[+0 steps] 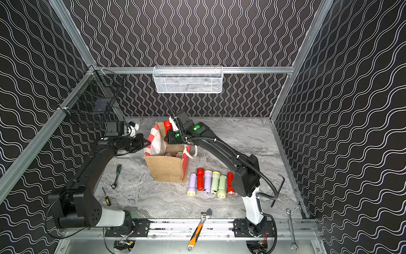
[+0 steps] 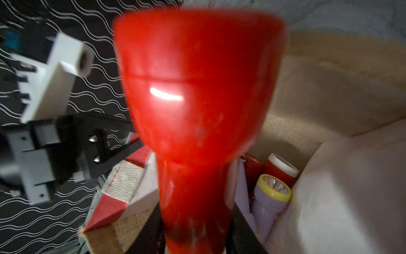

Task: Put the flashlights into the tote bags
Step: Place the flashlight in the canvas bag.

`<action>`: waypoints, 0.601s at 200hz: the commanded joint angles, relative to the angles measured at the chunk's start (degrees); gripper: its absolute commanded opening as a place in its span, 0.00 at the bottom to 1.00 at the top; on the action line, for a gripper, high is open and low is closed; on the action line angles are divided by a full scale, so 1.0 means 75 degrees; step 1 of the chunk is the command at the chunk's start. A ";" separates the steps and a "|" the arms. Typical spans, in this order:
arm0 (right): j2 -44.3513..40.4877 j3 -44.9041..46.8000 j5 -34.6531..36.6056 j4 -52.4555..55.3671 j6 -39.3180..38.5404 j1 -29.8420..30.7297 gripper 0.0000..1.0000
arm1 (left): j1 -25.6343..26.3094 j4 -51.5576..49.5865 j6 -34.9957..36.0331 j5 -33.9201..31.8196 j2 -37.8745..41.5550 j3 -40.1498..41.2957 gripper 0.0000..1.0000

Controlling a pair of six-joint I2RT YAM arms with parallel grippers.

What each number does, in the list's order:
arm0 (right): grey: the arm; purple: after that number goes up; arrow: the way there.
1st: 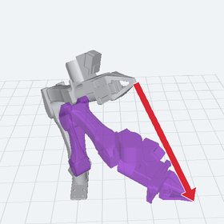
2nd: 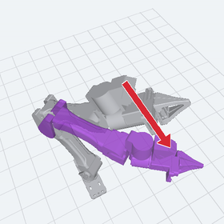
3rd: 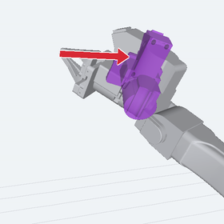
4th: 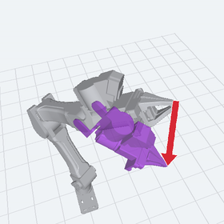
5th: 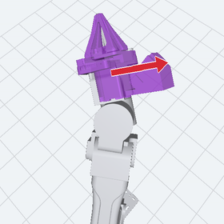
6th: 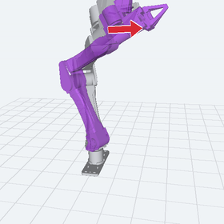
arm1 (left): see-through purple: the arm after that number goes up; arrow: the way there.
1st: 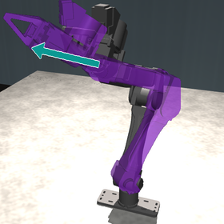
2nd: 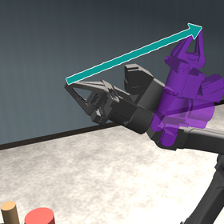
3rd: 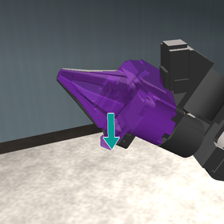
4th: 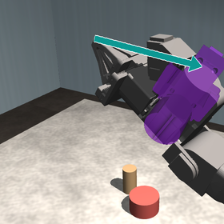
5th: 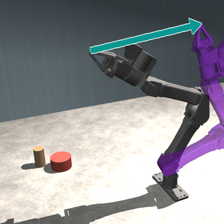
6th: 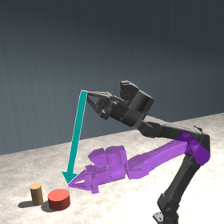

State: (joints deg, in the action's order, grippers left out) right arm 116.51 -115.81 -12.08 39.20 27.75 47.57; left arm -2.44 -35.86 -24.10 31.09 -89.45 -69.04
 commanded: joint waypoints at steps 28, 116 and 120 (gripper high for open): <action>-0.0020 0.1048 -0.0890 0.0094 0.0203 0.0096 0.28 | -0.0015 0.0445 -0.0116 0.0088 0.0008 -0.0042 0.00; 0.1391 0.0530 -0.2319 0.1098 0.0176 0.0051 0.29 | -0.0016 0.0463 -0.0065 0.0167 0.0156 0.0046 0.00; 0.1481 0.0456 -0.2349 0.1206 0.0141 0.0044 0.29 | -0.0021 0.0444 -0.0041 0.0148 0.0153 0.0048 0.00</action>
State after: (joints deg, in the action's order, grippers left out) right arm 124.51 -110.21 -26.04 42.87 29.52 48.18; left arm -2.46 -35.64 -25.23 32.16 -88.36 -68.66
